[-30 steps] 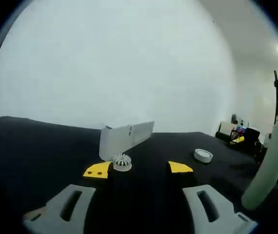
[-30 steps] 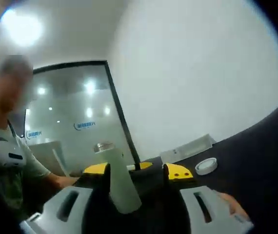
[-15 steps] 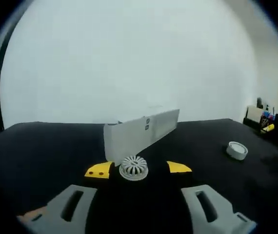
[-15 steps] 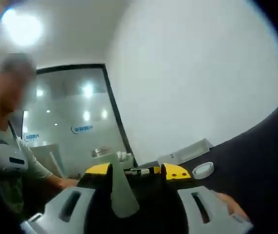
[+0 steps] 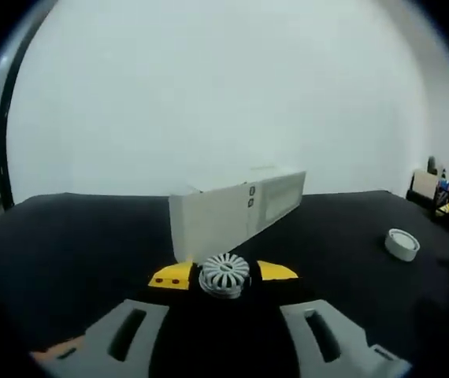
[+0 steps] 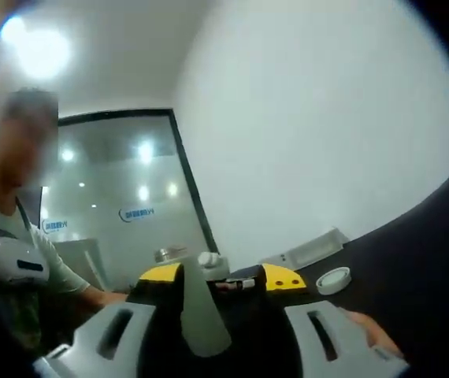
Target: Assemble the cup parts correctly, then place the assembled cup into the box.
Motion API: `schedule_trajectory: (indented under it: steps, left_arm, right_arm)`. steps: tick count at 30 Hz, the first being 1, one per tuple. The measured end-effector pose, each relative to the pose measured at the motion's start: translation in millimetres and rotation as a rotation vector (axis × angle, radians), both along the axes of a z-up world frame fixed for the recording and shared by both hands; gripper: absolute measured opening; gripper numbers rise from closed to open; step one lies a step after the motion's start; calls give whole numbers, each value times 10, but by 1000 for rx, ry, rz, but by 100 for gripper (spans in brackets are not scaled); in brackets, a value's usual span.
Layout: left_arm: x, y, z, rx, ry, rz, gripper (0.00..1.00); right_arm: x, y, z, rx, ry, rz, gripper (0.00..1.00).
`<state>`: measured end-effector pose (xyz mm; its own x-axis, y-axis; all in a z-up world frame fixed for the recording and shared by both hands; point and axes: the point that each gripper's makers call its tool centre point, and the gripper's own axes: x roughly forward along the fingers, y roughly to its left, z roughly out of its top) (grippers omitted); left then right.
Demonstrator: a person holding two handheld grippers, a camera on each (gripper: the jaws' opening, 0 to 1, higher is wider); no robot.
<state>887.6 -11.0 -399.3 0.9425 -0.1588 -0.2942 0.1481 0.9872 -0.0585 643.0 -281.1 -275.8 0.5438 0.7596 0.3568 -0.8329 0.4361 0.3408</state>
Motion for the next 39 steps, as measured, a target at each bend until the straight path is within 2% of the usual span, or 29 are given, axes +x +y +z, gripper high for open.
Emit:
schedule_trajectory:
  steps: [7, 9, 15, 18, 22, 24, 27, 30, 31, 32, 33, 35, 36, 37, 39]
  left_arm:
    - [21, -19, 8, 6, -12, -4, 27]
    - [7, -22, 18, -10, -6, -9, 25]
    - [-137, 5, 149, -43, -4, -11, 21]
    - [-217, 37, 286, -44, -4, -28, 21]
    - [-484, -26, 596, -123, -18, -103, 20]
    - [-670, -58, 786, -153, -21, -150, 20]
    - [-923, -6, 1172, -233, -50, -195, 20]
    - [-1123, 9, 1538, -329, -79, -234, 20]
    - [-1238, -48, 1575, -339, -82, -241, 20]
    - [-1320, -70, 1667, -378, -84, -251, 20]
    - [-1391, -98, 1738, -415, -71, -269, 20]
    - [-1519, -172, 1852, -495, -23, -299, 20]
    - [-1577, -214, 1905, -527, -2, -317, 20]
    - [-1639, -271, 1965, -595, 34, -335, 20]
    - [-1743, -349, 2077, -665, 69, -362, 20]
  right_arm:
    - [-5, -6, 4, 2, 0, 3, 34]
    - [-2, -9, 2, 4, 1, 3, 34]
    - [35, -48, -7, 12, 11, -8, 34]
    - [43, -46, -15, 12, 14, -12, 34]
    - [61, -52, -39, -2, 19, -25, 34]
    - [21, -86, 22, 34, 14, -11, 33]
    - [-71, -152, 175, 88, -42, -17, 33]
    - [-129, -181, 250, 61, -85, -79, 33]
    - [-156, -172, 290, 25, -107, -121, 33]
    - [-206, -150, 377, 1, -142, -156, 33]
    - [-270, -127, 497, -13, -184, -201, 32]
    - [-481, -7, 799, 14, -247, -223, 29]
    - [-529, 0, 929, 9, -283, -276, 29]
    - [-627, 69, 1031, -31, -332, -293, 29]
    - [-767, 159, 1186, -93, -377, -332, 29]
